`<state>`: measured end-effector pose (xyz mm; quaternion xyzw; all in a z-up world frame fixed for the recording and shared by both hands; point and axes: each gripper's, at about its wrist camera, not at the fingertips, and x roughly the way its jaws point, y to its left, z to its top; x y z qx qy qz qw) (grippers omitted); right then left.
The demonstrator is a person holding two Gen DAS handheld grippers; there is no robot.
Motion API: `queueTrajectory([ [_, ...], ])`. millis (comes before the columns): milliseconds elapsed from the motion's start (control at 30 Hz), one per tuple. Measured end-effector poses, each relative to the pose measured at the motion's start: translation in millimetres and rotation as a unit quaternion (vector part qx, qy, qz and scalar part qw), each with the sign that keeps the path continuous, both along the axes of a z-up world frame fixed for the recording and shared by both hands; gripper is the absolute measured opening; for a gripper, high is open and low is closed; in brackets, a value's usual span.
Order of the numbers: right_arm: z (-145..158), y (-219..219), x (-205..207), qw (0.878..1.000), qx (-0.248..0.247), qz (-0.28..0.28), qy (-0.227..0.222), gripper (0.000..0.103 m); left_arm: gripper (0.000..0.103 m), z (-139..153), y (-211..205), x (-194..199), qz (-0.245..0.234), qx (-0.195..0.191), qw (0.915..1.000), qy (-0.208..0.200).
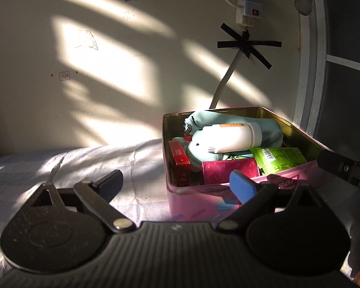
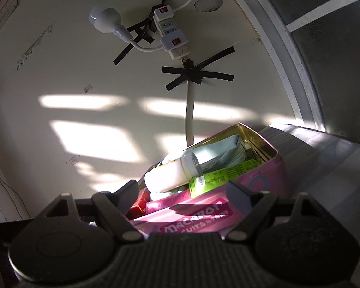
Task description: Organize objects
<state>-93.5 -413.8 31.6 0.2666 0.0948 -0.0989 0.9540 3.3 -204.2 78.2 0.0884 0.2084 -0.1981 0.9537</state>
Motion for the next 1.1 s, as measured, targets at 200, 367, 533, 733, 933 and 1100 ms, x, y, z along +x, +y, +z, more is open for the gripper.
queueTrajectory([
  [200, 7, 18, -5, 1.0, -0.005, 0.016, -0.009, 0.086, 0.103, -3, 12, -8, 0.01, -0.002, 0.9999, 0.003],
  [367, 13, 25, -6, 1.0, -0.007, 0.022, -0.015, 0.089, 0.103, -5, 17, -10, 0.022, 0.0, 0.9997, 0.007],
  [533, 16, 31, -5, 0.999, -0.007, 0.026, -0.018, 0.093, 0.103, -7, 21, -13, 0.027, 0.004, 0.9996, 0.009],
  [733, 15, 38, -3, 0.999, -0.011, 0.027, -0.013, 0.096, 0.103, -12, 24, -13, 0.037, 0.007, 0.9992, 0.013],
  [933, 7, 42, 5, 0.999, -0.01, 0.036, 0.002, 0.099, 0.103, -17, 26, -10, 0.045, 0.017, 0.9987, 0.016],
  [1100, 1, 44, 12, 0.999, -0.004, 0.041, 0.015, 0.099, 0.103, -24, 25, -7, 0.05, 0.03, 0.998, 0.024],
])
